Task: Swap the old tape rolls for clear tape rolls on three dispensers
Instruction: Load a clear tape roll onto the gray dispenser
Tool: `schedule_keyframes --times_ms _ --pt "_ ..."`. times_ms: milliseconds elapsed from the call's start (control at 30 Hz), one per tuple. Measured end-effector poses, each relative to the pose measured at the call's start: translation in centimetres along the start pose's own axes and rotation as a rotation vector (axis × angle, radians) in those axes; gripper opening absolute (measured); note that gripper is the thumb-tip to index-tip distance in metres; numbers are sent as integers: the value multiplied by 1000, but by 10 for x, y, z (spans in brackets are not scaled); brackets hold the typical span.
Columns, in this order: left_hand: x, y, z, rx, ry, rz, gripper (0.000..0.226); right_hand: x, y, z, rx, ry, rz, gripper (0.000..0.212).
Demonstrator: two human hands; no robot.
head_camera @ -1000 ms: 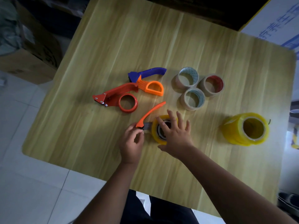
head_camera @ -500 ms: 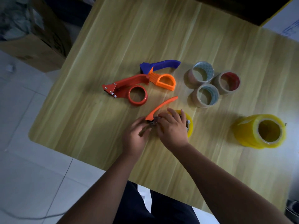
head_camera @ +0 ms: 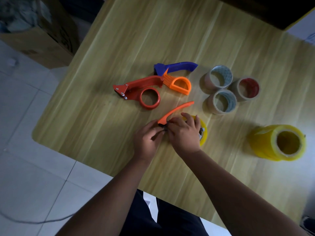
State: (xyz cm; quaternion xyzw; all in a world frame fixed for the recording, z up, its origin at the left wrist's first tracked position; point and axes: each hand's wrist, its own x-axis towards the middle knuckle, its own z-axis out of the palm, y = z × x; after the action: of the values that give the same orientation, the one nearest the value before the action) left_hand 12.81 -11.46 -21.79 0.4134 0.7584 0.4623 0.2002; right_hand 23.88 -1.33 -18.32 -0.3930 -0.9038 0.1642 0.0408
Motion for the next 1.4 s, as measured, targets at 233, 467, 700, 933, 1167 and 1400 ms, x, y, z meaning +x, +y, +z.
schedule_keyframes --times_ms 233,467,700,933,1167,1400 --pt "-3 -3 4 25 8 -51 13 4 5 4 -7 -39 -44 31" --pt "-8 7 3 23 52 -94 9 6 7 1 -36 -84 -76 27" --pt "-4 19 -5 55 60 -170 21 9 10 -6 27 -90 -79 26" --pt "-7 14 -16 13 -51 -142 32 -17 15 -28 -15 -27 -70 45" --pt "20 26 -33 -14 -208 -91 67 -23 5 -18 -50 60 18 25" --pt "49 33 -45 30 -370 -66 30 -11 5 -3 -25 218 -23 15"
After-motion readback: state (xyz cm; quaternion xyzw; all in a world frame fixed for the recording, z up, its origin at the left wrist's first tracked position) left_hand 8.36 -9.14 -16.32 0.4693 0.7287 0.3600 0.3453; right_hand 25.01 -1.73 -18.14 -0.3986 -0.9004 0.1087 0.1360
